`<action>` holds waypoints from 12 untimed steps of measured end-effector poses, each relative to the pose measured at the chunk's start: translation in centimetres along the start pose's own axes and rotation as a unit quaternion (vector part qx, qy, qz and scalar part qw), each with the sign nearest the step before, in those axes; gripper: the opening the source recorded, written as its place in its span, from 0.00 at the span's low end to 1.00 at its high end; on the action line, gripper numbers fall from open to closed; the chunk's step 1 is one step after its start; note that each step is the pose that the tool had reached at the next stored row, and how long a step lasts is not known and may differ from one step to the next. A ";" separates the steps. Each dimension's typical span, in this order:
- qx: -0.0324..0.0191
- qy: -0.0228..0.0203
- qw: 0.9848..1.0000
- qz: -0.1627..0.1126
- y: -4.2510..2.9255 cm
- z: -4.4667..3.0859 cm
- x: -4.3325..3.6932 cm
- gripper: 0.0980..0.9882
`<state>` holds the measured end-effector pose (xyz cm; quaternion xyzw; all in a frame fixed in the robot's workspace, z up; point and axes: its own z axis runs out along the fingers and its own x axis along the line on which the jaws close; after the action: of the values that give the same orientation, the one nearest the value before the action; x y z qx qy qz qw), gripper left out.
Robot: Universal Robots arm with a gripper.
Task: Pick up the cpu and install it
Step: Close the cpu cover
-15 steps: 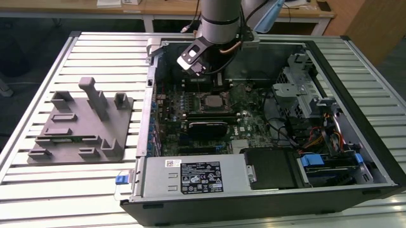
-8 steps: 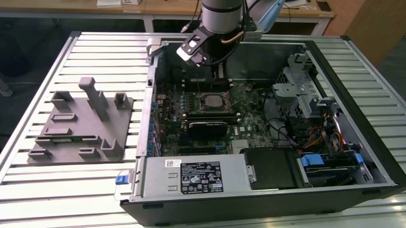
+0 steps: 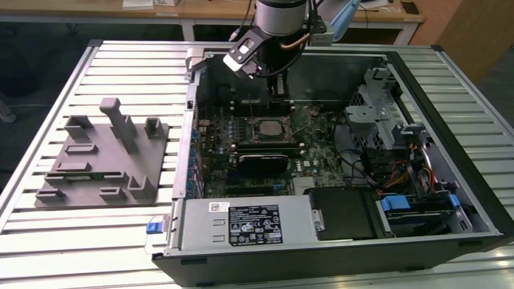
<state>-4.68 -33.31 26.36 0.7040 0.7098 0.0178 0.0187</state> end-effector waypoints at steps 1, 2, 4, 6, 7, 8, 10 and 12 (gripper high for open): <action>0.000 0.000 1.000 0.000 0.00 0.00 0.00 0.01; 0.000 0.000 1.000 0.000 0.00 0.00 0.00 0.01; 0.000 0.000 1.000 0.000 0.00 0.00 0.00 0.01; 0.000 0.000 1.000 0.000 0.00 0.00 0.00 0.01; 0.000 0.000 1.000 0.000 0.04 0.00 0.00 0.01; 0.000 0.000 1.000 0.000 0.12 0.00 0.00 0.01; 0.000 0.000 1.000 0.000 0.26 0.01 0.00 0.01; 0.000 0.000 1.000 0.000 0.39 0.02 0.00 0.01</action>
<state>-4.29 -33.31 26.36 0.7040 0.7098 0.0178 0.0187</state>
